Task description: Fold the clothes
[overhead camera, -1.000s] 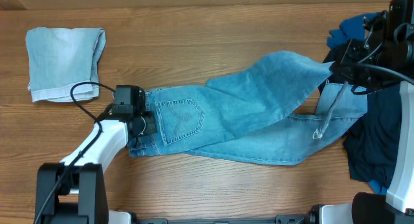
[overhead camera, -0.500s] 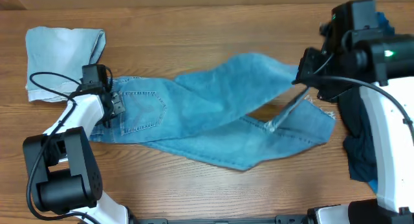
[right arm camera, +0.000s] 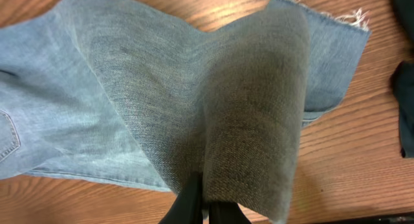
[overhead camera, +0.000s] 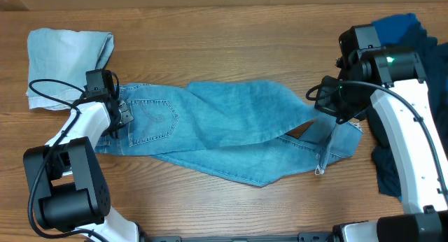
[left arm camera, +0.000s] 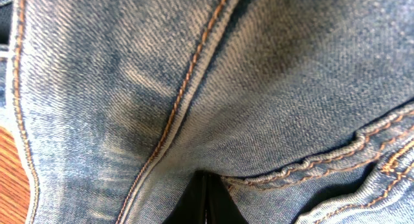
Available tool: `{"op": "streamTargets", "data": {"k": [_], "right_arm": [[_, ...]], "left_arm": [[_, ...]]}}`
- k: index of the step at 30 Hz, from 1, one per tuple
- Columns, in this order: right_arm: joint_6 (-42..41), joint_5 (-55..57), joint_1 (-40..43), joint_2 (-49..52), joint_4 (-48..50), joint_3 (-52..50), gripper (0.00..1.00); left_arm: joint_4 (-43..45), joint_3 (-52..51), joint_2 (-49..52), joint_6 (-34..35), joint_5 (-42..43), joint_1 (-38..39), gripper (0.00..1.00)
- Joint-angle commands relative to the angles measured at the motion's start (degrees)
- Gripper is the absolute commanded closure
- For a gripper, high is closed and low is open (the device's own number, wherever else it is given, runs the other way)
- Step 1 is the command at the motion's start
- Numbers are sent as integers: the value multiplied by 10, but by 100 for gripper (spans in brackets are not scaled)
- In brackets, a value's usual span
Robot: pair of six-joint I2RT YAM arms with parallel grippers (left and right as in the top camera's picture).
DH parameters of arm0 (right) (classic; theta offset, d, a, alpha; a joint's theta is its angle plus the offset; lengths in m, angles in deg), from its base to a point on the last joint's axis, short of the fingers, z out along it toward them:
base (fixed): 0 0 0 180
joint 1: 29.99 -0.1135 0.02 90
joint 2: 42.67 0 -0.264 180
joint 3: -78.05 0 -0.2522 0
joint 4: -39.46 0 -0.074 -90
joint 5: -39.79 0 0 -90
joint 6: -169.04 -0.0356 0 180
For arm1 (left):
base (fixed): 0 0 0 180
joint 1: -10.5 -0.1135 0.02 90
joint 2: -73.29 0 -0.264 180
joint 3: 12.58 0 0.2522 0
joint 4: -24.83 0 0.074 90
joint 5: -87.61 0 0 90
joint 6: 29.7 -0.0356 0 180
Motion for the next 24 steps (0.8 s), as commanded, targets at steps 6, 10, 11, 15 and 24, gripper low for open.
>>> {"op": "streamTargets", "data": {"k": [6,10,11,15,24], "right_arm": [[23,21,0,-91,68,26,96],[23,21,0,-90,98,26,96],[23,21,0,-90,97,26,96],[16,19,0,-90,26,26,96],[48,16,0,-90,-23,22,8]], "left_arm": [[-14,-7,22,12,14,-6,96],[-19,-7,22,12,30,-6,96],[-22,-7,22,12,31,-6,96],[-33,-7,22,12,36,-6,96],[-32,-7,22,12,40,-6,96]]}}
